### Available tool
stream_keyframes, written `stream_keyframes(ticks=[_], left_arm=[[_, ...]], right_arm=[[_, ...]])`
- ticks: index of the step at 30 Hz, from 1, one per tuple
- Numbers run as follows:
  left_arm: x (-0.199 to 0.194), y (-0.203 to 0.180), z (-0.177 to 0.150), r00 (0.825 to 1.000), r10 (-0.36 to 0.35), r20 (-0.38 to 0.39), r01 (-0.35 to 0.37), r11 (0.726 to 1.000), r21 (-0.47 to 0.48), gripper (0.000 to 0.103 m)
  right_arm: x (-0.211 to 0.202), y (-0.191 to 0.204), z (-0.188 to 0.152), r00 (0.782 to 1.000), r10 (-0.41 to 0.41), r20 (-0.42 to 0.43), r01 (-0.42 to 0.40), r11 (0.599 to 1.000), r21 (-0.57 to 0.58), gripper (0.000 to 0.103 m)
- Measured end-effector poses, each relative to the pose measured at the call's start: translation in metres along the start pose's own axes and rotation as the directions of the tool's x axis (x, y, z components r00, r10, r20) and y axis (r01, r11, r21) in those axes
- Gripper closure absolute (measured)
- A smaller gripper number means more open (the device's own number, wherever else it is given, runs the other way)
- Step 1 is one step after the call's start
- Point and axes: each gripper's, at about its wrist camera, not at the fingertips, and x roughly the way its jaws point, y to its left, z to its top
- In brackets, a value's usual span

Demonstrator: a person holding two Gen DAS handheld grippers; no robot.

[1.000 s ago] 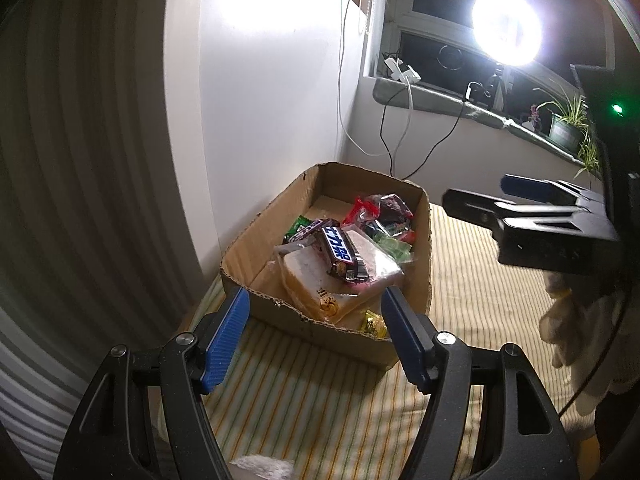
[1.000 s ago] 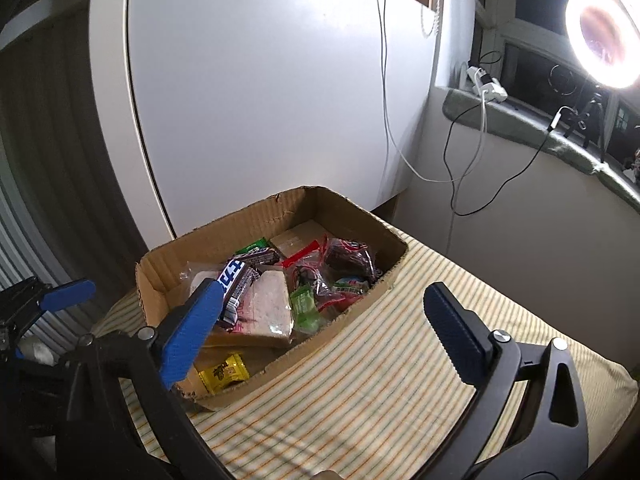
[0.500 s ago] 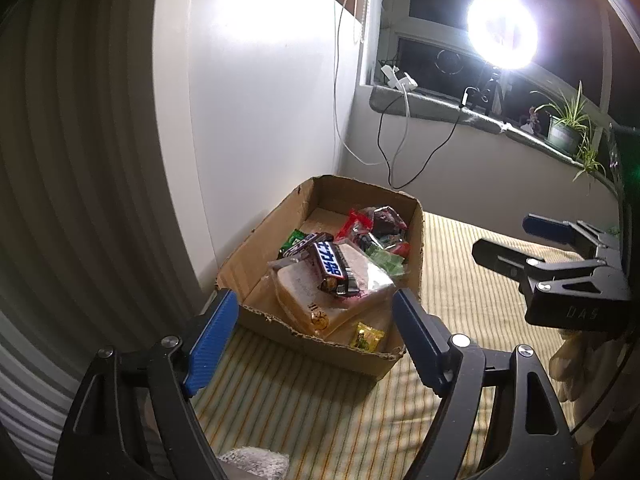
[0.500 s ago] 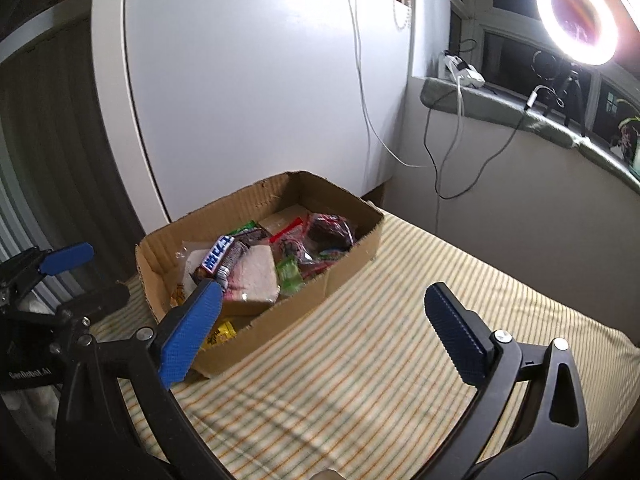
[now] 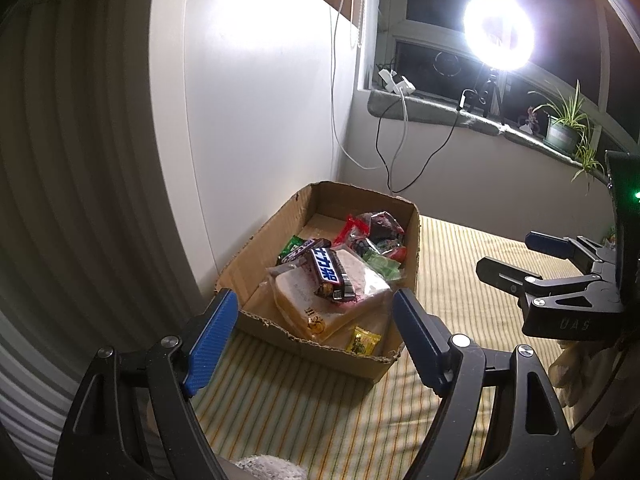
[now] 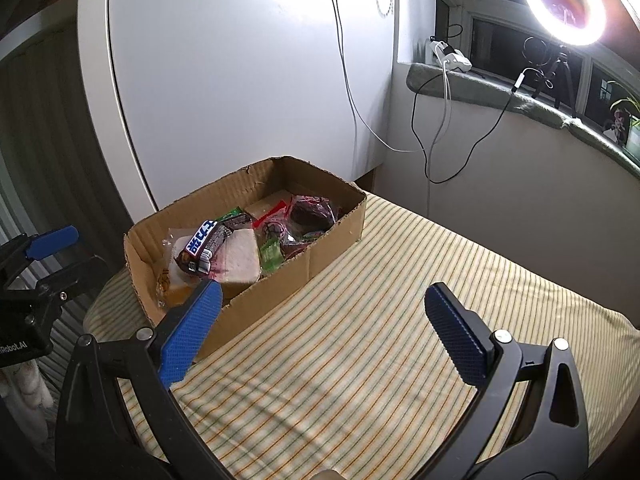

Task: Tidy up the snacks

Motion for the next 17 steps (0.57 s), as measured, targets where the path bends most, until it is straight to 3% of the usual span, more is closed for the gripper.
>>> stream_keyframes(ticks=[17], left_arm=[[-0.0057, -0.0036, -0.001, 1.0, 0.013, 0.016, -0.013, 1.0, 0.007, 0.023]], right_arm=[[-0.0015, -0.0048, -0.0097, 1.0, -0.011, -0.018, 0.011, 1.0, 0.017, 0.0]])
